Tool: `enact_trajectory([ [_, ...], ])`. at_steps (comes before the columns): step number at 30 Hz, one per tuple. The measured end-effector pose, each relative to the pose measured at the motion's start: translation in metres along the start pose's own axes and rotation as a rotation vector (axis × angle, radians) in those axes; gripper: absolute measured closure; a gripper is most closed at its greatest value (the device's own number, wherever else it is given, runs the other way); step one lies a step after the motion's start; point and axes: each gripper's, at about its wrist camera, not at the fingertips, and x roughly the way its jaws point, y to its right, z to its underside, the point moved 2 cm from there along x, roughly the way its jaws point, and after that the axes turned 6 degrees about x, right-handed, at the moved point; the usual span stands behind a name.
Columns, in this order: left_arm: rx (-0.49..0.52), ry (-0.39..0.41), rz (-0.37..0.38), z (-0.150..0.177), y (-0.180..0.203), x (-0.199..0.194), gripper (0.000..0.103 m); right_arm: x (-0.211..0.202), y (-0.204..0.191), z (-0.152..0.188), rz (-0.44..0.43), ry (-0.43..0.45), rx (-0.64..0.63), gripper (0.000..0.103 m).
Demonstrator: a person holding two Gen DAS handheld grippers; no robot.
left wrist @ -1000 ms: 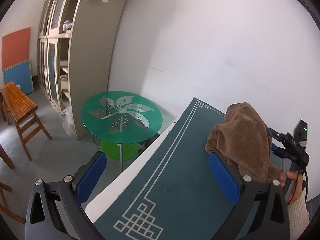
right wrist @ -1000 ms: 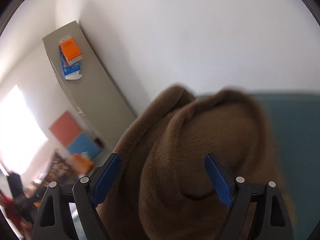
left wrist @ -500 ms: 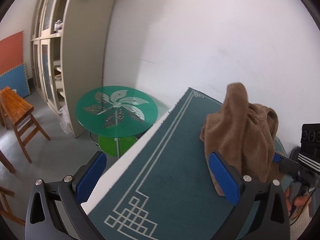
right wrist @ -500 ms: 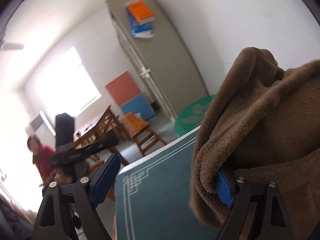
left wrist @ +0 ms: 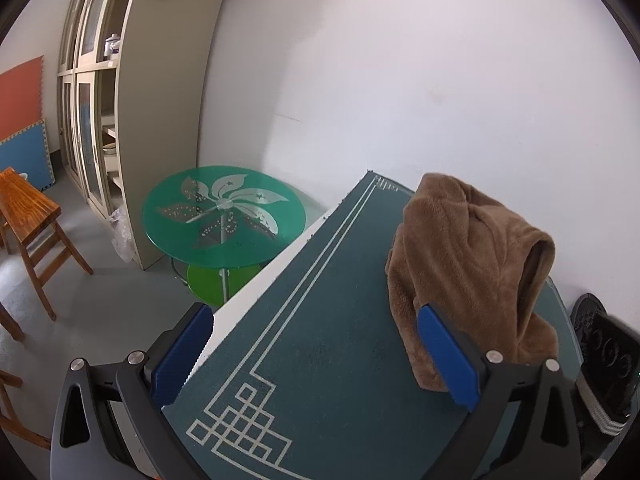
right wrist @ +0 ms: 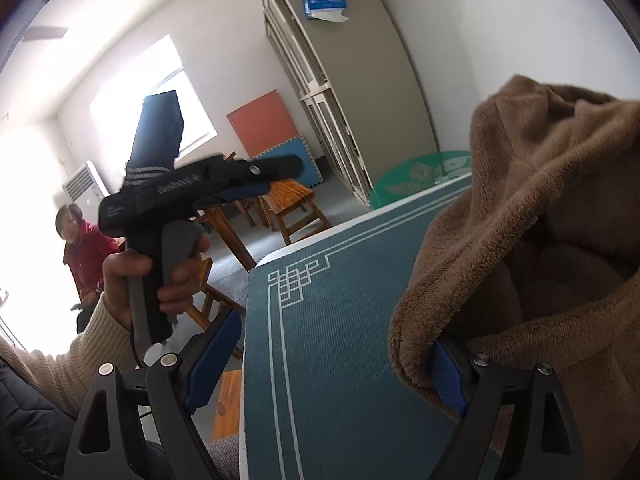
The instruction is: Fold clothes
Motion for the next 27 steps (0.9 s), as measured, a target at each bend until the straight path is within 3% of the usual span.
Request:
enact_trajectory([
  [8, 0.071, -0.016, 0.060, -0.011, 0.035, 0.014, 0.000, 0.015, 0.001, 0.032, -0.008, -0.035, 0.068, 0.014],
  [15, 0.154, -0.117, 0.153, 0.009, 0.076, 0.047, 0.000, 0.003, -0.006, 0.037, -0.022, -0.023, 0.060, 0.014],
  [19, 0.172, -0.182, 0.177, 0.019, 0.088, 0.068, 0.000, 0.002, -0.005, 0.038, -0.021, -0.011, 0.070, 0.014],
  [27, 0.179, -0.242, 0.202, 0.028, 0.105, 0.093, 0.000, 0.005, -0.005, 0.041, 0.007, 0.007, 0.068, 0.014],
])
